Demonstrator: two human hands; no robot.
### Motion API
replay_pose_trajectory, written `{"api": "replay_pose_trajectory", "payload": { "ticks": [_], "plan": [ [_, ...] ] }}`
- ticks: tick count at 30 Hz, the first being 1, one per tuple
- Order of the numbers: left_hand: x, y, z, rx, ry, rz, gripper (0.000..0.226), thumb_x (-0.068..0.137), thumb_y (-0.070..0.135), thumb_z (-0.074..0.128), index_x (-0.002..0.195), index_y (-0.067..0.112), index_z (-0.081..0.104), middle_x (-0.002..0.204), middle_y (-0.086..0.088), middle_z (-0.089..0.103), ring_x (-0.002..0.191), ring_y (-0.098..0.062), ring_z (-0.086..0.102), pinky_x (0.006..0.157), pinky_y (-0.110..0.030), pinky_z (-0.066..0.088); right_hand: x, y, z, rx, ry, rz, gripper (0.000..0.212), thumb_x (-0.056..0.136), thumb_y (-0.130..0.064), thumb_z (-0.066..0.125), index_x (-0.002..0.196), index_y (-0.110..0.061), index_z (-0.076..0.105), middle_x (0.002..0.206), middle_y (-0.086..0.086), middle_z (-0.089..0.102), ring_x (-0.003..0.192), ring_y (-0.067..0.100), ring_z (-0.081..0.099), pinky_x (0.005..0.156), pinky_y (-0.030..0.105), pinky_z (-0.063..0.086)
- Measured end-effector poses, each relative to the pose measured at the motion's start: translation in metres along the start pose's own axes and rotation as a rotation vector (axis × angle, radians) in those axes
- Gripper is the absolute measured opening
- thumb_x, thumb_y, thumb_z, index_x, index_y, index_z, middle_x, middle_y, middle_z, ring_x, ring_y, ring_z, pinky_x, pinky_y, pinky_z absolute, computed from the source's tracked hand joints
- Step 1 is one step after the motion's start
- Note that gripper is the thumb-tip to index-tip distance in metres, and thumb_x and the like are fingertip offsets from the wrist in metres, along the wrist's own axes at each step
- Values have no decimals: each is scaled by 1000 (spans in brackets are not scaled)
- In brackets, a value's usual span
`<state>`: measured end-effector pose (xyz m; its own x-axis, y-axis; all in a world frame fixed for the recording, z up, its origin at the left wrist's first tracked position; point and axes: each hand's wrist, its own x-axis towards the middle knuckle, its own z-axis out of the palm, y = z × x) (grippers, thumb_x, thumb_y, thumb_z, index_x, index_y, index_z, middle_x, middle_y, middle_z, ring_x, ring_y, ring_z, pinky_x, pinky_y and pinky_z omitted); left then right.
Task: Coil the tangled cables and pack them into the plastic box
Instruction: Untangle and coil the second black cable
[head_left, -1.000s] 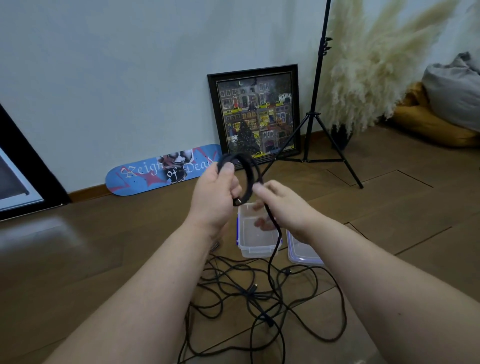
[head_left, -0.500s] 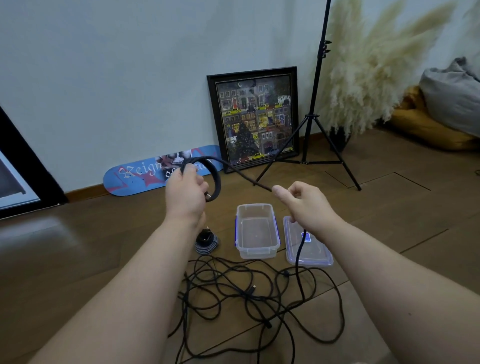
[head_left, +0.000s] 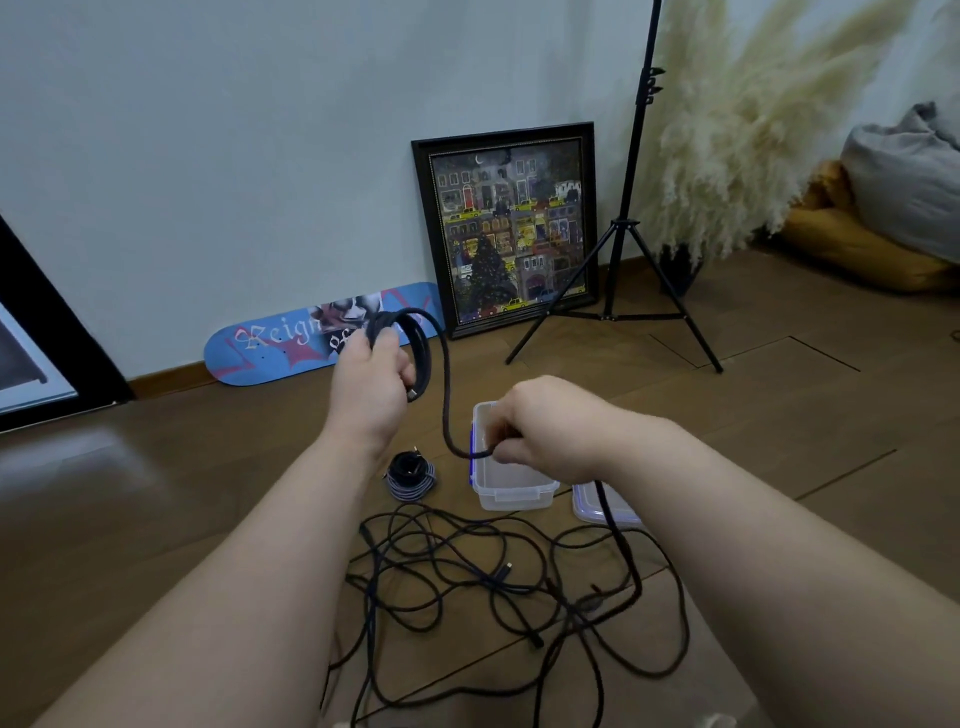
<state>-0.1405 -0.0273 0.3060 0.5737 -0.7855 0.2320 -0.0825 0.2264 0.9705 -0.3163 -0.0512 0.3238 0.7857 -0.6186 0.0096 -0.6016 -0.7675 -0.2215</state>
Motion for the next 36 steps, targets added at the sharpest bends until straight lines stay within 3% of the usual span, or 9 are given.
{"api": "replay_pose_trajectory", "payload": {
  "ticks": [3, 6, 9, 14, 18, 22, 29, 33, 36],
  "plan": [
    [0, 2, 2, -37, 70, -47, 28, 104, 15, 35, 76, 19, 38, 50, 12, 36, 53, -11, 32, 56, -30, 30, 0, 8, -7, 364, 155, 47, 6, 93, -22, 63, 94, -22, 69, 79, -11, 59, 74, 8, 54, 65, 17, 43],
    [9, 3, -11, -284, 269, -176, 25, 103, 9, 36, 79, 17, 40, 57, 5, 34, 45, -7, 34, 52, -25, 30, -5, 33, 0, 720, 340, 292, 5, 93, -18, 62, 95, -14, 66, 75, 0, 60, 64, 13, 53, 59, 27, 48],
    [13, 3, -22, -441, 408, -254, 27, 102, 6, 36, 78, 16, 39, 60, 3, 34, 41, -7, 34, 51, -25, 30, -13, 51, 6, 987, 300, 435, 9, 89, -1, 62, 96, -7, 63, 75, 7, 59, 59, 14, 52, 56, 25, 48],
    [12, 5, -16, -477, 516, -285, 31, 102, 6, 37, 72, 14, 39, 60, 2, 36, 40, -8, 33, 49, -24, 31, -14, 58, 24, 961, 179, 563, 6, 92, -11, 62, 97, -8, 61, 83, 9, 64, 69, 16, 62, 66, 31, 56],
    [9, 1, -12, -463, 474, -287, 28, 102, 7, 37, 75, 14, 40, 62, 2, 37, 43, -8, 33, 51, -25, 31, -2, 57, 29, 1005, 450, 760, 16, 95, -28, 60, 94, -13, 57, 77, 6, 59, 62, 18, 58, 58, 32, 49],
    [7, -3, -5, -404, 373, -257, 25, 102, 7, 37, 78, 15, 37, 61, 2, 35, 46, -8, 34, 52, -26, 31, 14, 41, -7, 1319, 937, 521, 26, 93, -24, 63, 71, -15, 54, 61, 1, 47, 48, 12, 38, 45, 26, 33],
    [8, -7, -2, -322, 341, -222, 26, 102, 9, 36, 78, 15, 39, 58, 4, 37, 50, -9, 34, 53, -26, 32, 14, 46, 19, 481, 299, 426, 24, 101, -29, 47, 83, -16, 58, 70, -3, 52, 71, 19, 49, 60, 29, 36],
    [14, -11, -16, -294, 425, -250, 23, 102, 8, 35, 81, 14, 42, 64, 1, 38, 54, -10, 35, 57, -27, 33, 13, 35, -8, 732, 469, 253, 10, 96, -18, 56, 102, -20, 64, 82, -5, 58, 72, 10, 51, 61, 24, 38],
    [12, -14, -14, -319, 412, -289, 23, 102, 8, 36, 82, 15, 44, 65, 1, 38, 55, -10, 34, 59, -27, 34, 7, 32, -29, 1274, 897, 203, 12, 92, -7, 62, 90, -19, 65, 75, -1, 56, 55, 5, 46, 49, 18, 35]
  ]
}}
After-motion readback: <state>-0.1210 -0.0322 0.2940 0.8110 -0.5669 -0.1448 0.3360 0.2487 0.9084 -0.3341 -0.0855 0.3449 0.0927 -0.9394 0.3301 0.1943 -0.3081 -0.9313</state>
